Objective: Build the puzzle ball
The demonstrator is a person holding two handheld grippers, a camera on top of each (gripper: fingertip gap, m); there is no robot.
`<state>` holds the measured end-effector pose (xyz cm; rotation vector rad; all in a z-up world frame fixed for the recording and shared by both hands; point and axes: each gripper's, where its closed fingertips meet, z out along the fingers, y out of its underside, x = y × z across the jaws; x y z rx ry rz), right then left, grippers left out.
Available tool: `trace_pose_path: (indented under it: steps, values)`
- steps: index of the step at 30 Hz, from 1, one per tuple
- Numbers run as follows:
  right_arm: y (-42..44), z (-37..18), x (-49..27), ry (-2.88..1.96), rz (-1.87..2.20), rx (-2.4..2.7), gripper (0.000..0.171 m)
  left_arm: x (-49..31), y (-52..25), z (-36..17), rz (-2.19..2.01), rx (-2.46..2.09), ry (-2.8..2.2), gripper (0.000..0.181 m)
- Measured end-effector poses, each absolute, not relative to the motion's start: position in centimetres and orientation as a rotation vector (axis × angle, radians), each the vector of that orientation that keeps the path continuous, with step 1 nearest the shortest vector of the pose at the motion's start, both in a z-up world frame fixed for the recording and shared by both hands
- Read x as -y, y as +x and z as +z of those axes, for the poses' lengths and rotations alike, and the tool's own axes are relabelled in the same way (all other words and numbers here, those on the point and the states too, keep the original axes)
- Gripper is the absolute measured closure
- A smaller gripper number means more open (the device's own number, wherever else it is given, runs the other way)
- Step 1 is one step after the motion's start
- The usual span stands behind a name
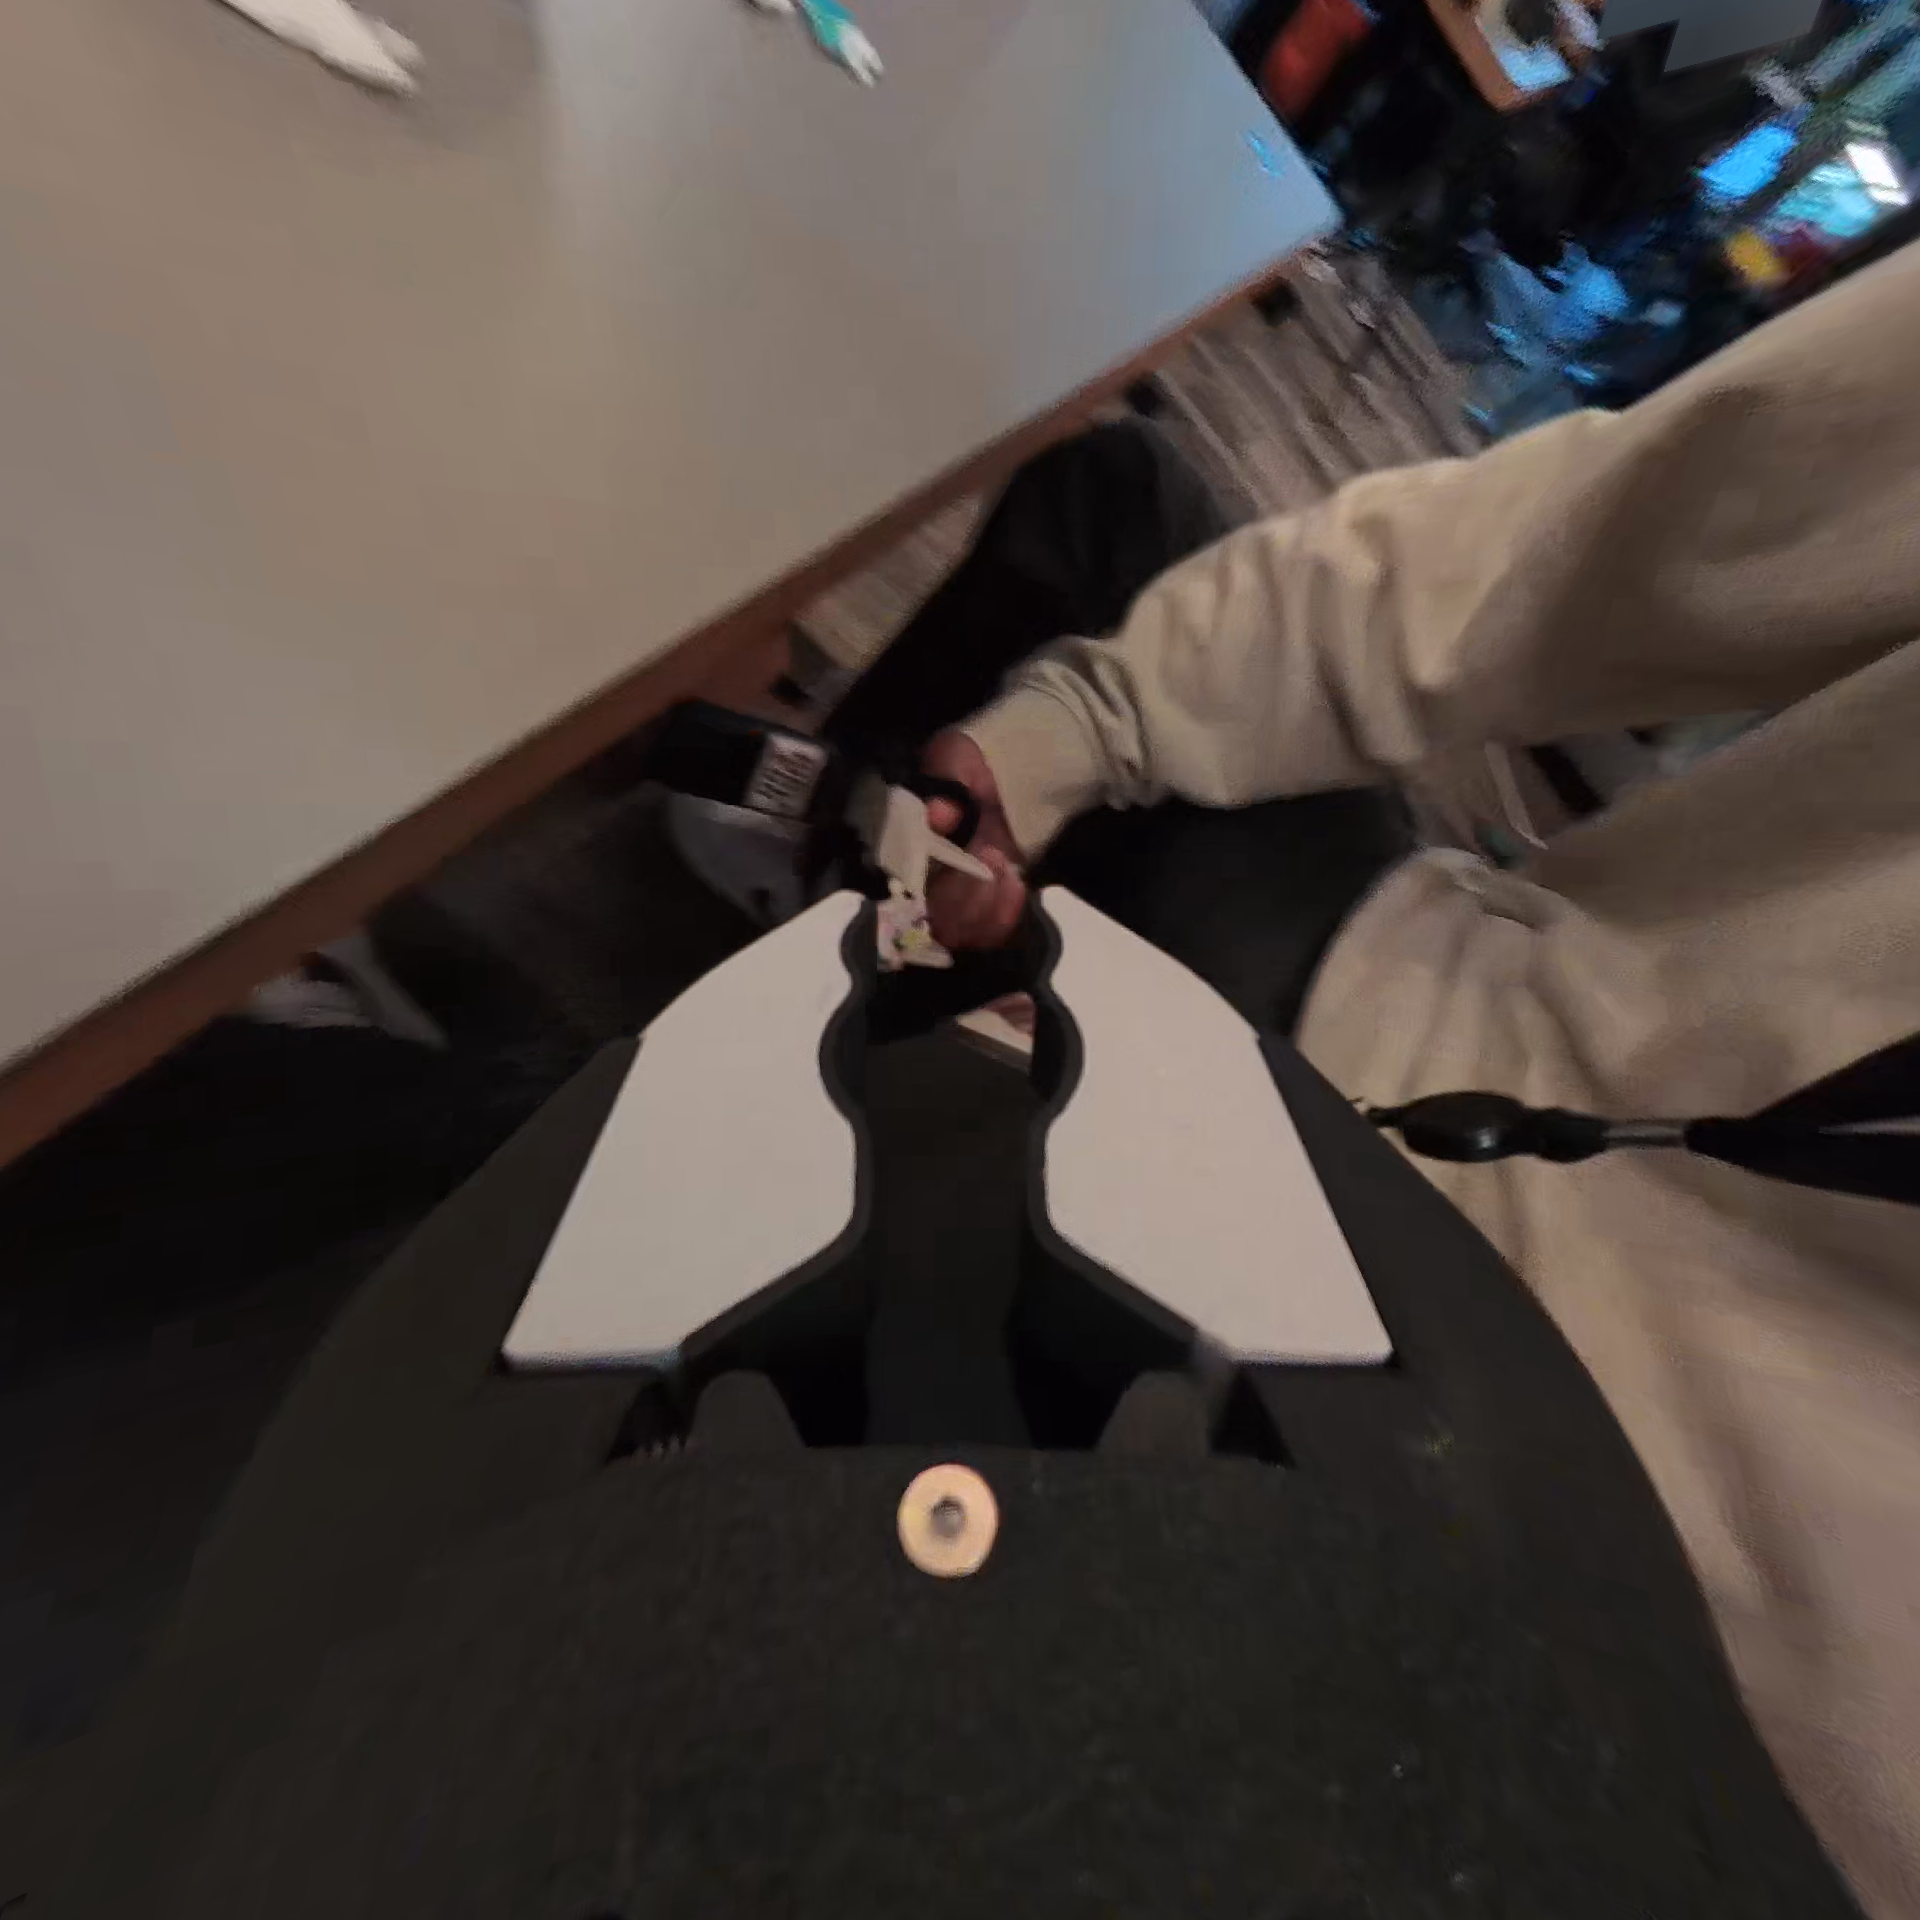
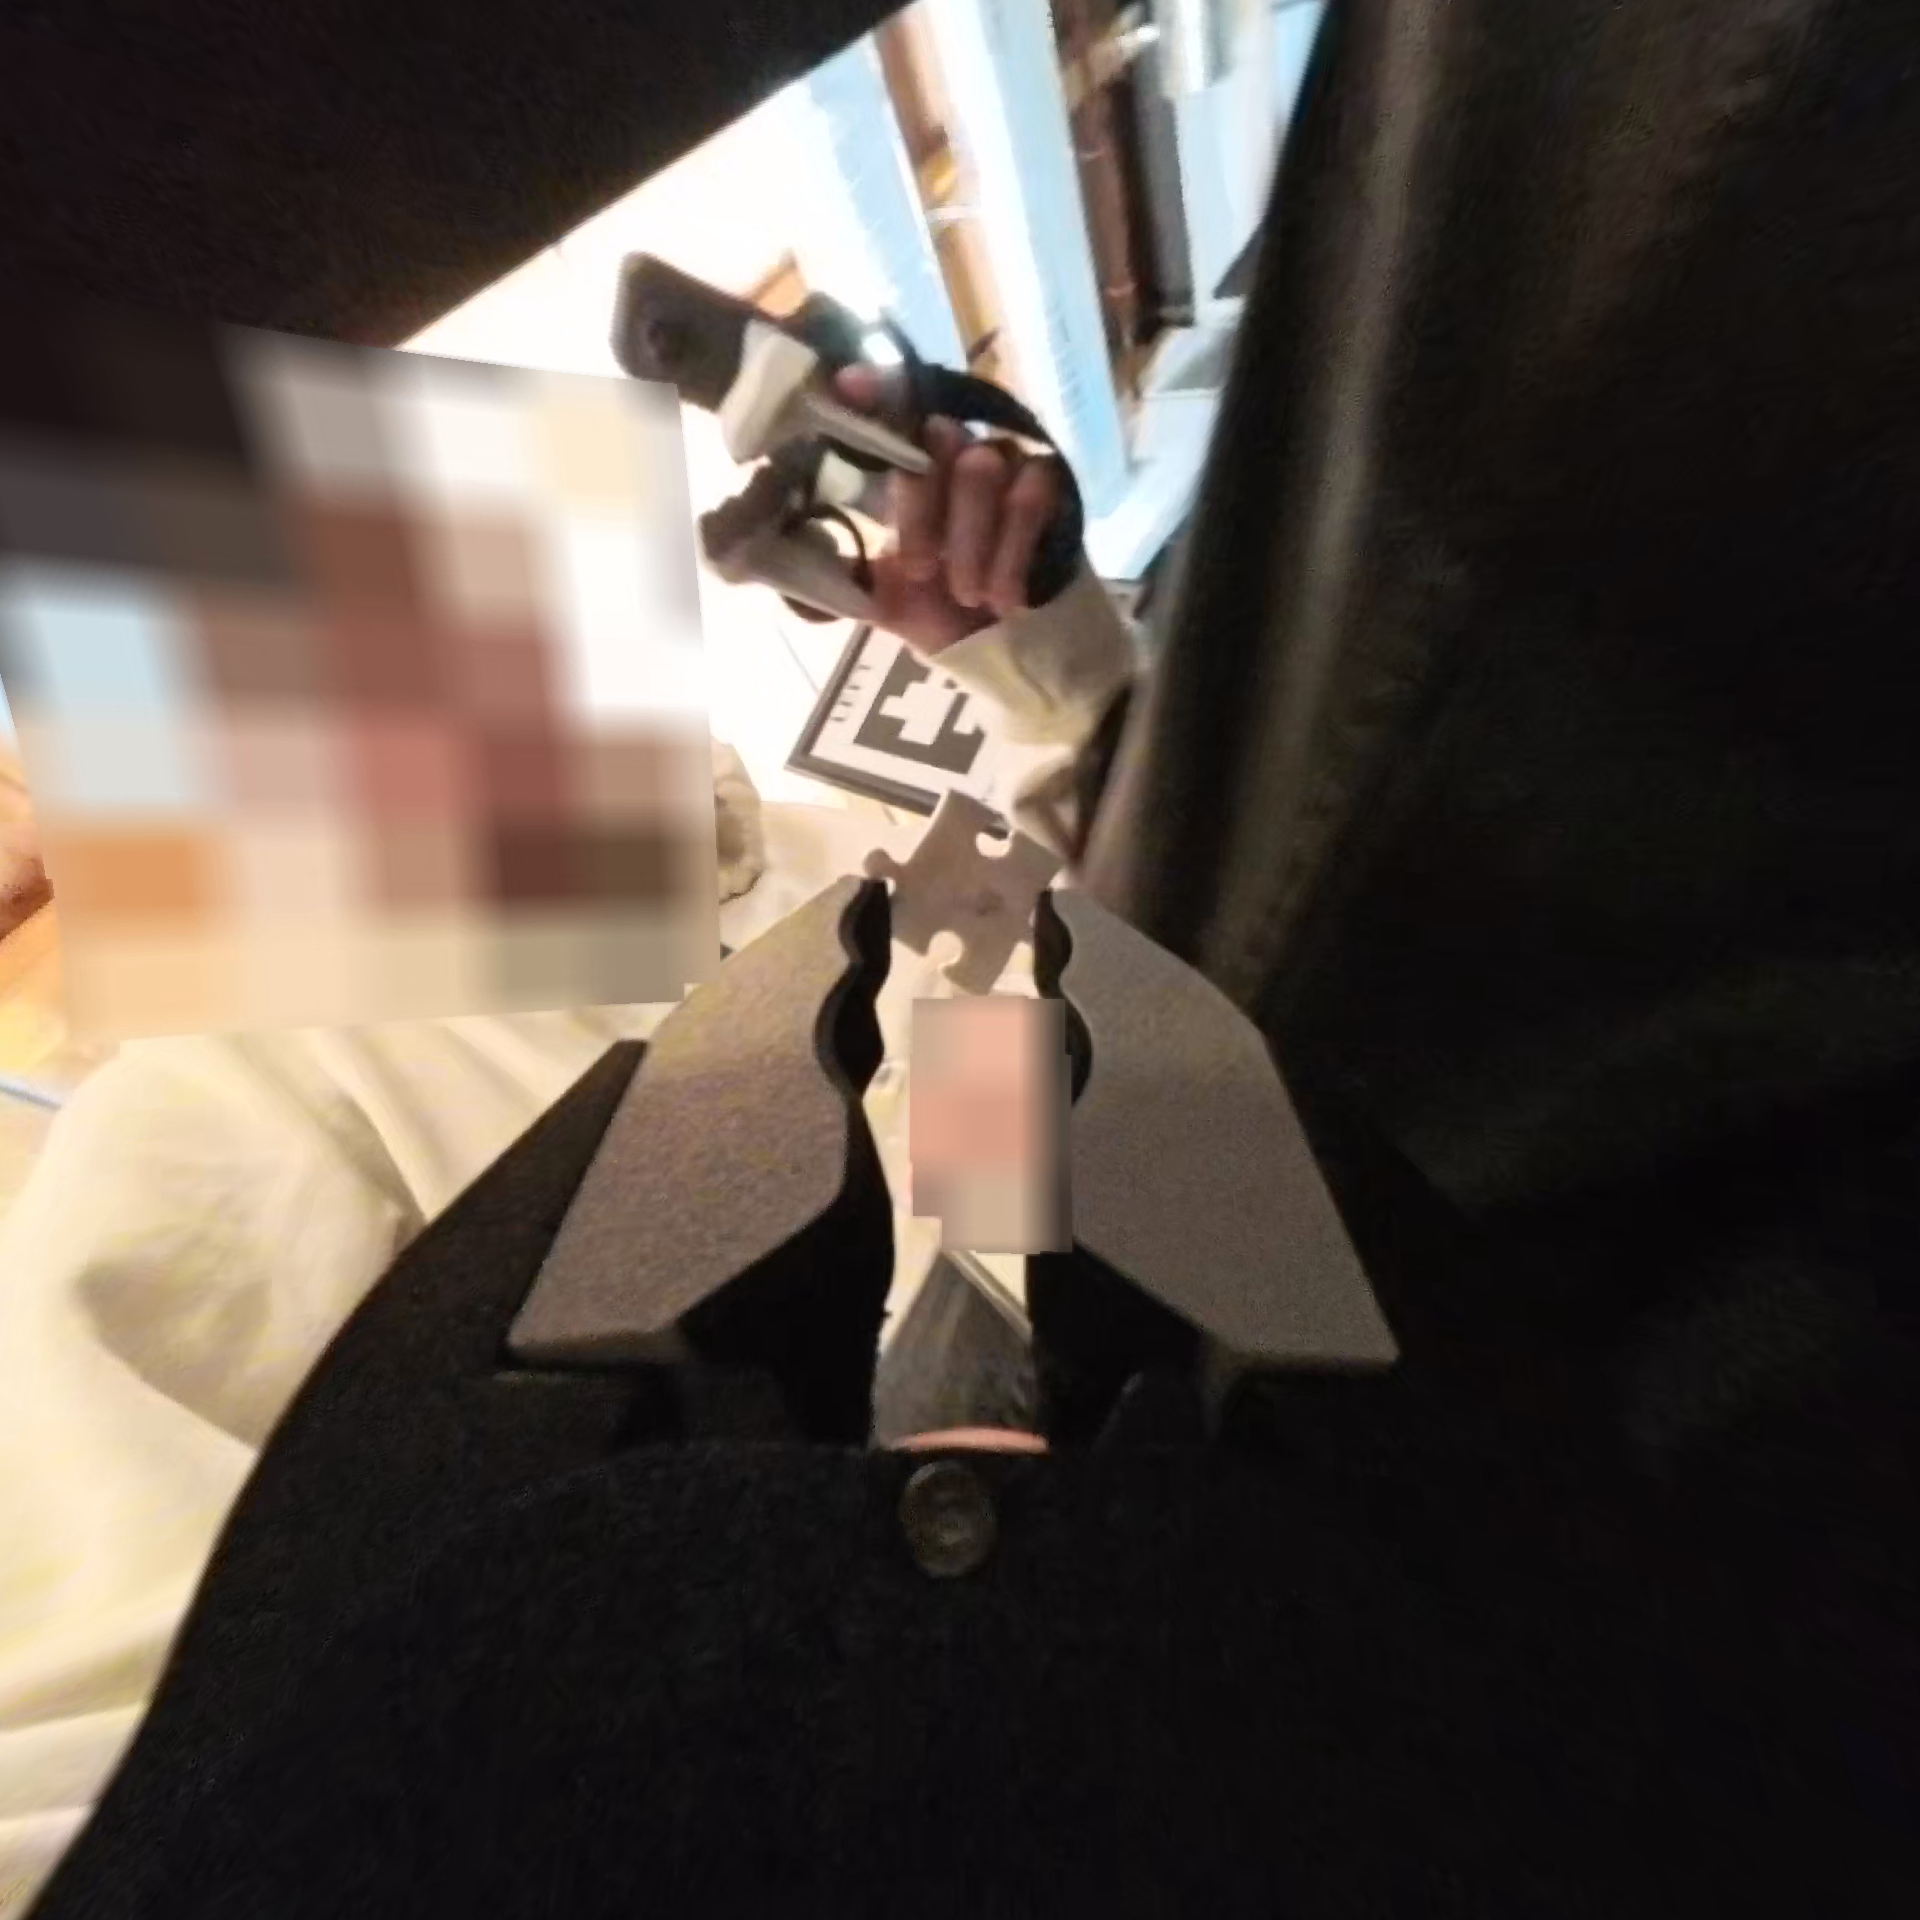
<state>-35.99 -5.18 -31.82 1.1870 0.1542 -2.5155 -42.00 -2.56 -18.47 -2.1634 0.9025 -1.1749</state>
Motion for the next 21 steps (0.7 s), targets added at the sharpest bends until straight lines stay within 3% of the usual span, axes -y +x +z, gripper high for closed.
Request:
trace_pose_path:
  steps: [5,13,17,21]
  values:
    - [-34.6,-24.6,8.0,1.012,-2.676,-0.141,0.145,7.4,-37.8,-19.6,-1.432,-1.138,-2.194,0.154]
    - [-33.2,-14.8,12.8,0.821,-2.744,-0.287,0.145,12.0,-33.4,-15.3,-1.711,-1.361,-1.920,0.154]
    - [-32.6,-12.5,13.4,0.813,-2.794,-0.376,0.145,12.8,-32.3,-13.4,-1.816,-1.381,-1.813,0.156]
    - [-32.0,-12.6,13.1,0.822,-2.813,-0.381,0.145,13.1,-31.6,-13.3,-1.811,-1.426,-1.800,0.171]
